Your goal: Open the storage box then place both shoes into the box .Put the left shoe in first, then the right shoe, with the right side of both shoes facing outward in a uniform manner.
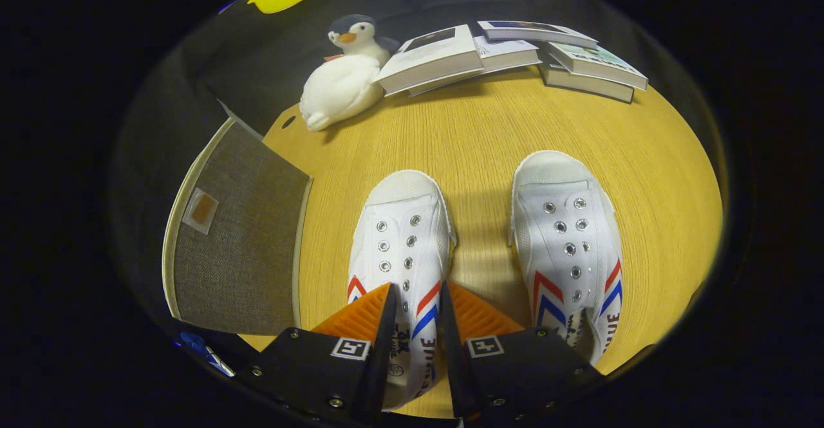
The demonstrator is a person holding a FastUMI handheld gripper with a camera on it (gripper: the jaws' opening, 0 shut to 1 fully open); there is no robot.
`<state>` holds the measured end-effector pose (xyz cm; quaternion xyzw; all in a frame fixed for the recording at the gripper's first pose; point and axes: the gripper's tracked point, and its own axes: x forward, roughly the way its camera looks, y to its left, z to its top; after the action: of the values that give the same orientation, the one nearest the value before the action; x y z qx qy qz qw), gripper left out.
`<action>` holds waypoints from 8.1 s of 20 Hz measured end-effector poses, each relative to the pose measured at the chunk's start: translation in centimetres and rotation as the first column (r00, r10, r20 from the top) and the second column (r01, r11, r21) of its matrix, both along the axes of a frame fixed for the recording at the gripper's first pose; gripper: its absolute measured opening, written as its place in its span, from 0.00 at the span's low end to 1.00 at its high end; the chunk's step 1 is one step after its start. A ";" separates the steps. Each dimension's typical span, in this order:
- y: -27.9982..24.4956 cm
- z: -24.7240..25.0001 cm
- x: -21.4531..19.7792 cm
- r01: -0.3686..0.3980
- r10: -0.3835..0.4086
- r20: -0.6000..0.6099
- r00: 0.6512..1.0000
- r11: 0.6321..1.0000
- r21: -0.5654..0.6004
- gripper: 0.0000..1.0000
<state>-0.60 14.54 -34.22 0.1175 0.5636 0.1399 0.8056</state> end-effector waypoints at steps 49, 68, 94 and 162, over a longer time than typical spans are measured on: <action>11.9 19.9 3.7 0.054 -0.078 0.068 0.995 0.951 0.306 0.00; 24.9 15.6 2.6 -0.071 0.060 0.058 0.996 0.974 0.213 0.00; 28.7 9.4 -0.4 -0.155 0.152 0.031 0.988 0.982 0.108 0.72; -15.9 0.6 -0.5 -0.006 0.019 0.033 0.999 0.928 -0.372 0.96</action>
<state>-1.06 -1.38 -33.61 -0.0434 0.5661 0.0378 0.8223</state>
